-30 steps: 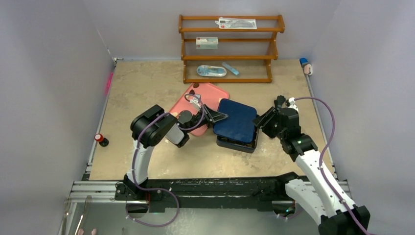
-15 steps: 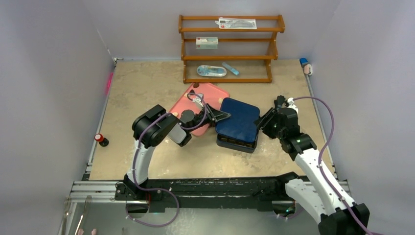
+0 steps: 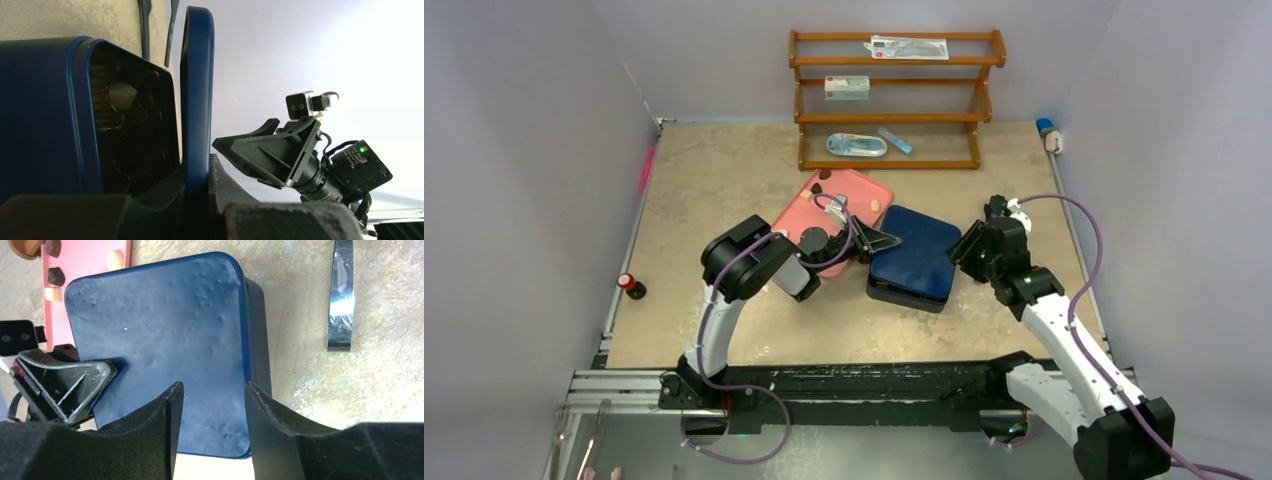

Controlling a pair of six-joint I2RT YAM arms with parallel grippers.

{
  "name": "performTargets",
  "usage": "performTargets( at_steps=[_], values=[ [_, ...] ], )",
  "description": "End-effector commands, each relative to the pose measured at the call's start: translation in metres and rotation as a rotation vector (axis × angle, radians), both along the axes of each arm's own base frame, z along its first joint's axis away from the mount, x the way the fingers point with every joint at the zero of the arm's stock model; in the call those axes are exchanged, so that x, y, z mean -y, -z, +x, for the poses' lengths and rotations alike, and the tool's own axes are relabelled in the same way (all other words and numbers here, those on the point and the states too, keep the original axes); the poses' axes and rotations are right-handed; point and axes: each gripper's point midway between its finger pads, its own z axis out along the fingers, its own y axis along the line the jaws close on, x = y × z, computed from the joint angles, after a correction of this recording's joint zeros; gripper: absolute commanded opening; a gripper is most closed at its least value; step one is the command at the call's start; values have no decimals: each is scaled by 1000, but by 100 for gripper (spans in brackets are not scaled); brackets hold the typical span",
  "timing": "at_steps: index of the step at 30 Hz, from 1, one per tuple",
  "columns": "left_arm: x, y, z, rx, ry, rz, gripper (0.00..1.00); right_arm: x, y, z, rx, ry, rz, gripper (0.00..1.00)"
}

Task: Pack the chocolate
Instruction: Close the box lid on the packing box.

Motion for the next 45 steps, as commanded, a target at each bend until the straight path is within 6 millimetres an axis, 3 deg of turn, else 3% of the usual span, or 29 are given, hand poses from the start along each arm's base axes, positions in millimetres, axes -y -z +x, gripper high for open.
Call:
performTargets(
  at_steps=[1, 15, 45],
  values=[
    [5, -22, 1, 56, 6, -64, 0, 4, -2, 10, 20, 10, -39, 50],
    [1, -17, -5, 43, 5, -51, 0, 0, 26, 15, -51, -3, -50, 50],
    [0, -5, -16, 18, 2, -23, 0, -7, 43, 12, -94, -41, -36, 50]
  ],
)
